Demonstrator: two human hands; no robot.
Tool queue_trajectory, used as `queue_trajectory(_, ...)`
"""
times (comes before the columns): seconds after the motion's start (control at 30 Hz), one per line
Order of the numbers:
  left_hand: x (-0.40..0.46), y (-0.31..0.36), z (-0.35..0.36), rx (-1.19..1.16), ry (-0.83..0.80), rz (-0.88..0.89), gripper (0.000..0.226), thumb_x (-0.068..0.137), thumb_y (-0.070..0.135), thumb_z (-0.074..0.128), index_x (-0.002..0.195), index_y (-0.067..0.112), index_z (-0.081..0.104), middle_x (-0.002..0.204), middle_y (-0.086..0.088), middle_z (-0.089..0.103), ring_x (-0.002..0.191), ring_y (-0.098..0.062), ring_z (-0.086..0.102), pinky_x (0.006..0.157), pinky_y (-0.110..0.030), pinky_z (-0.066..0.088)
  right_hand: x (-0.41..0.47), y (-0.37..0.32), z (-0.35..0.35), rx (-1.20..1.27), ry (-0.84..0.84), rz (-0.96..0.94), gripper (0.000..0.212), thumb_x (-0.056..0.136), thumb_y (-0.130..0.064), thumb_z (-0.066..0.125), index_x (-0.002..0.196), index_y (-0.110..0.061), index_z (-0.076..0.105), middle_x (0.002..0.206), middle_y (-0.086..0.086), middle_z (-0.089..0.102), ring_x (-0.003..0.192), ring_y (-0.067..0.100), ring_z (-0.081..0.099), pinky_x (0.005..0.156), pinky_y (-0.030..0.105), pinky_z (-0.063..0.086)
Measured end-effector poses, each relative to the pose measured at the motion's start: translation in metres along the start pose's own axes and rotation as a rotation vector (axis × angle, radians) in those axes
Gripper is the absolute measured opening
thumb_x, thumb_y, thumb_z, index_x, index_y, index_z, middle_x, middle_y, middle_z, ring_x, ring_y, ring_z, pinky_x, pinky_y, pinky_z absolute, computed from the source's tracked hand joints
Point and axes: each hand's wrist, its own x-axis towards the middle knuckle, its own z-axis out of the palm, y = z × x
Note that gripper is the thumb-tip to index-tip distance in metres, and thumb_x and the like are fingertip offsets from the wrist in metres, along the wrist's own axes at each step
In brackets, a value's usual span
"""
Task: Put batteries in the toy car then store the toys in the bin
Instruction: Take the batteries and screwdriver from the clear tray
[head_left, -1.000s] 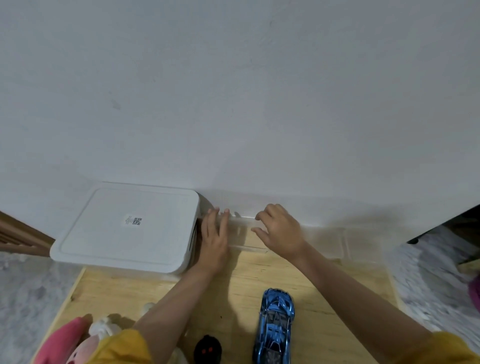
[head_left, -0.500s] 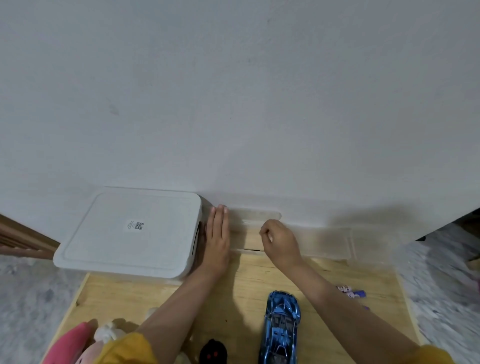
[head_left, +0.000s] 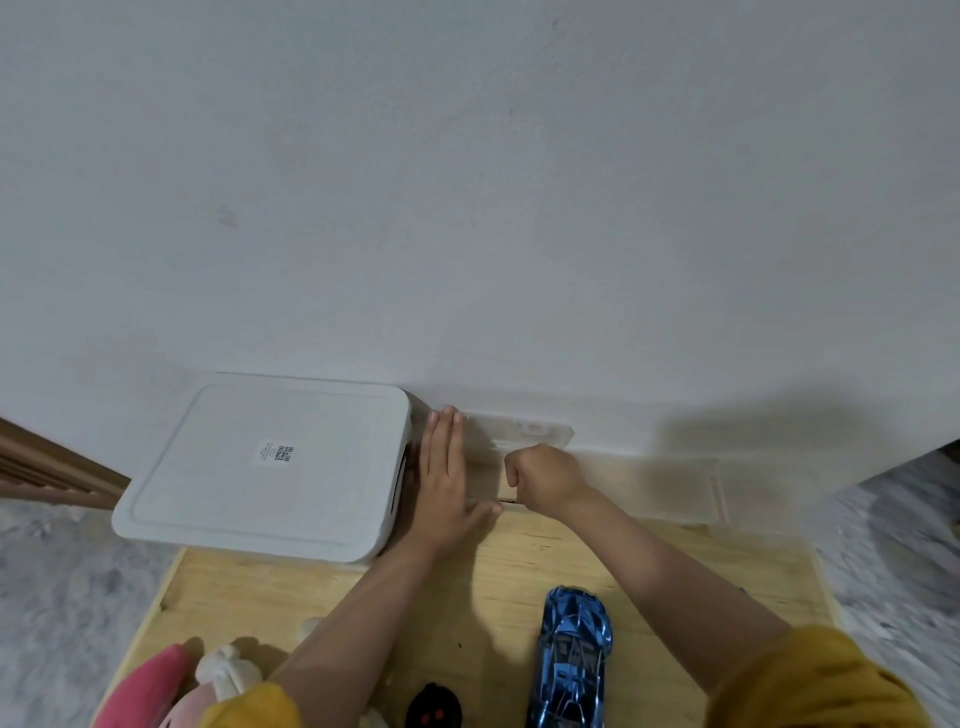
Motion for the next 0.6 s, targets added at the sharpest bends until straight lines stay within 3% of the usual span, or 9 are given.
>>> queue_trajectory(0.2, 0.003, 0.001, -0.002, -0.006, -0.045, -0.009, 0.121, 0.071, 0.085, 0.019, 0.144, -0.011, 0.019, 0.156, -0.017, 0.008, 0.146, -0.033, 0.002, 0.119, -0.035, -0.004, -0.001, -0.003, -0.004, -0.002, -0.010, -0.009, 0.026, 0.073, -0.001, 0.059, 0.072, -0.027, 0.052, 0.093, -0.002, 0.066, 0.091, 0.020, 0.060, 0.064, 0.027, 0.039)
queue_trajectory(0.33, 0.003, 0.001, -0.001, -0.013, -0.051, -0.013, 0.121, 0.071, 0.085, 0.017, 0.144, -0.010, 0.018, 0.156, -0.017, 0.008, 0.146, -0.033, 0.001, 0.119, -0.035, -0.004, -0.005, -0.002, -0.007, 0.044, 0.005, -0.033, 0.021, 0.074, -0.003, 0.060, 0.072, -0.024, 0.057, 0.086, -0.004, 0.067, 0.087, 0.017, 0.060, 0.062, 0.025, 0.037)
queue_trajectory(0.43, 0.002, 0.001, -0.001, -0.008, -0.046, -0.011, 0.119, 0.072, 0.085, 0.017, 0.145, -0.009, 0.017, 0.157, -0.018, 0.008, 0.146, -0.034, 0.001, 0.119, -0.037, -0.003, -0.012, 0.003, -0.007, 0.187, 0.079, -0.044, 0.015, 0.077, -0.003, 0.059, 0.076, -0.017, 0.065, 0.079, -0.005, 0.068, 0.082, 0.017, 0.064, 0.062, 0.027, 0.045)
queue_trajectory(0.6, 0.001, 0.002, -0.004, 0.057, -0.061, -0.010, 0.120, 0.070, 0.081, 0.032, 0.146, -0.008, 0.012, 0.157, -0.018, 0.005, 0.146, -0.033, -0.003, 0.119, -0.035, -0.006, -0.030, 0.008, -0.011, 0.343, 0.234, -0.054, 0.020, 0.087, -0.010, 0.057, 0.103, -0.013, 0.070, 0.095, 0.001, 0.066, 0.083, 0.013, 0.063, 0.073, 0.030, 0.051)
